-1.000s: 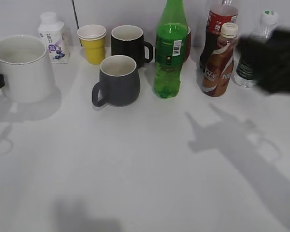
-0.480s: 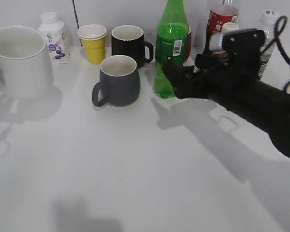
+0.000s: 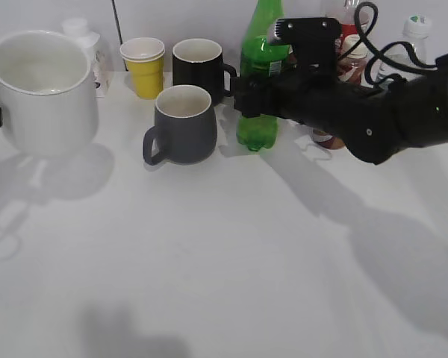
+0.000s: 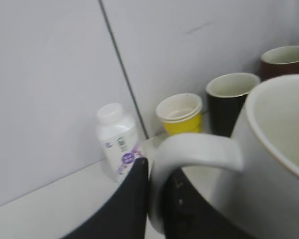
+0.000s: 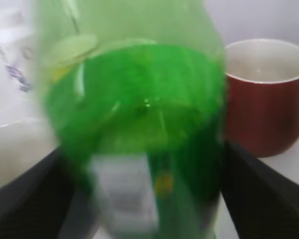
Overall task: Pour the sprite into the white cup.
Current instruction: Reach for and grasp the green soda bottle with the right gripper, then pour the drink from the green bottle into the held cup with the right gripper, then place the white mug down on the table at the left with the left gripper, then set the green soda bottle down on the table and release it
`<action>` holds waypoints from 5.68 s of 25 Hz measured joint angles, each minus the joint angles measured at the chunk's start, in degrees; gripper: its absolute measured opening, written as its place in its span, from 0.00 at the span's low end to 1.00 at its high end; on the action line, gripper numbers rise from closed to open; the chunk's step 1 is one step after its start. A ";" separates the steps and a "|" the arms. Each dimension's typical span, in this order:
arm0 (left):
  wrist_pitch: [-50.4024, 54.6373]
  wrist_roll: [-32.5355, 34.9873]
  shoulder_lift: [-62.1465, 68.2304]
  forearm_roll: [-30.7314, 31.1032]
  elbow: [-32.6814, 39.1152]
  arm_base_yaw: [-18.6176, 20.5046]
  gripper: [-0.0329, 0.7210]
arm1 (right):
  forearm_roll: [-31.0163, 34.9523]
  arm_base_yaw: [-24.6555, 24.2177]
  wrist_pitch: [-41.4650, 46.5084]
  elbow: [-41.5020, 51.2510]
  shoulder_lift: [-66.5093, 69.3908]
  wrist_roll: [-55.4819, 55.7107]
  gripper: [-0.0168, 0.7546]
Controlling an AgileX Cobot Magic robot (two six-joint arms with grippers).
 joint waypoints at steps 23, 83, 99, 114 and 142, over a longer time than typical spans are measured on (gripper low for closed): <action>19.07 0.00 -3.98 -8.15 -1.81 -21.77 0.11 | -41.50 7.84 20.73 -1.27 -19.13 -29.80 0.53; 19.36 0.25 -3.98 -8.30 -1.81 -24.39 0.11 | -18.97 7.84 19.07 1.70 -19.24 -41.59 0.53; -20.95 0.25 21.51 -15.82 -1.92 -1.21 0.11 | -18.97 7.84 10.41 14.15 -22.58 9.37 0.53; -30.07 -0.35 40.82 -16.13 -4.10 0.75 0.11 | -19.40 7.84 7.16 19.38 -27.06 10.42 0.53; -25.22 -0.68 19.92 -14.52 12.24 0.70 0.36 | 3.47 0.70 -13.82 19.20 -10.14 -5.46 0.53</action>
